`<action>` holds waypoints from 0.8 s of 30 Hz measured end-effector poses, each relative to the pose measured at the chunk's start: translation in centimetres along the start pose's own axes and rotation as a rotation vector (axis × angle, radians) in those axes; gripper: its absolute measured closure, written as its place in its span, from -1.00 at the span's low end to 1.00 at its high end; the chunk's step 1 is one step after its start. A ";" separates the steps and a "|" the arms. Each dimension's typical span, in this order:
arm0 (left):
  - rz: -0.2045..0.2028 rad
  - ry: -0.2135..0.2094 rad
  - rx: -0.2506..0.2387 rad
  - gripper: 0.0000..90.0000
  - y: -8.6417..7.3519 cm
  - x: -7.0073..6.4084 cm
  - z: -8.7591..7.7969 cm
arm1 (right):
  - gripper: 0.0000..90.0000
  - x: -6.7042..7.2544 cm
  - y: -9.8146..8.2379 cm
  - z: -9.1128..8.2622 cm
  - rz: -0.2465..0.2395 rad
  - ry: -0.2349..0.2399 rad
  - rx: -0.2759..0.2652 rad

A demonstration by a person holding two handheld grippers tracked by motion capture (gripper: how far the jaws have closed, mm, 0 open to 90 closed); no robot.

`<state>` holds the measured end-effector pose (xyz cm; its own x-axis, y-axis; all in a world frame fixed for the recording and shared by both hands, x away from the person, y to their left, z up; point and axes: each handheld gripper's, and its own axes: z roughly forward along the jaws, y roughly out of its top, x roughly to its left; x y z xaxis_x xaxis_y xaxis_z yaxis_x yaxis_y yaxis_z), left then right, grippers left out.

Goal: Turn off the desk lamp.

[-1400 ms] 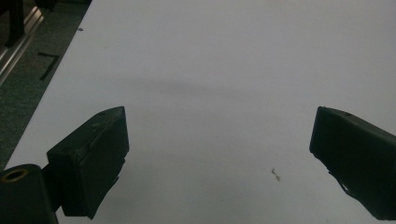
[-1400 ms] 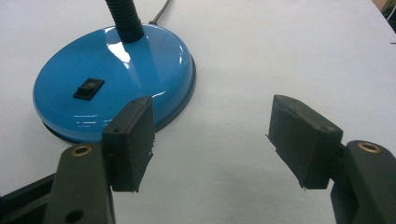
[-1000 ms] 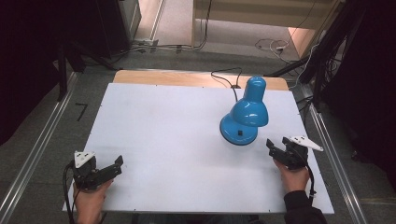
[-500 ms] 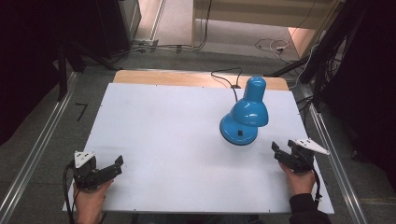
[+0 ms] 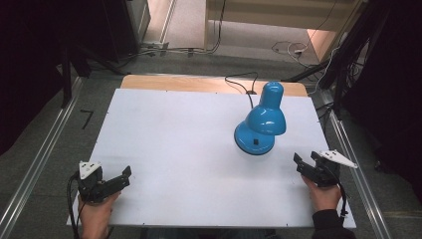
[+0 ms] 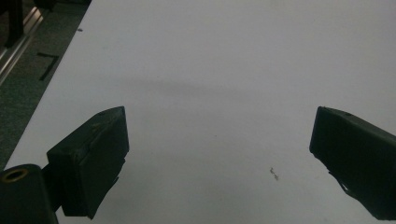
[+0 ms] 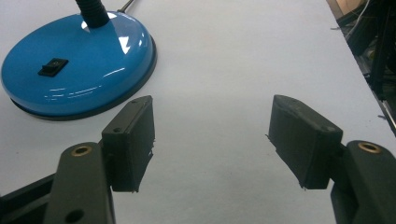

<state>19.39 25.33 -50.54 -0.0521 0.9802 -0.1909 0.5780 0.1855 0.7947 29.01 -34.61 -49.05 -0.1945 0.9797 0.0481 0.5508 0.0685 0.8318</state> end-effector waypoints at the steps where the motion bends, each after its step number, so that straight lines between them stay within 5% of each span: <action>1: -0.001 0.000 0.000 -0.88 0.0 0.0 0.0 | -0.34 -0.1 0.0 -0.1 -0.002 -0.001 -0.002; 16: 0.009 0.002 0.009 -0.88 -0.1 -0.1 0.2 | -0.34 -1.2 -0.3 -1.6 0.009 -0.016 -0.006; 24: 0.055 0.051 0.066 -0.88 -0.5 -0.9 2.3 | -0.46 -1.3 -0.7 -3.1 0.017 0.006 -0.005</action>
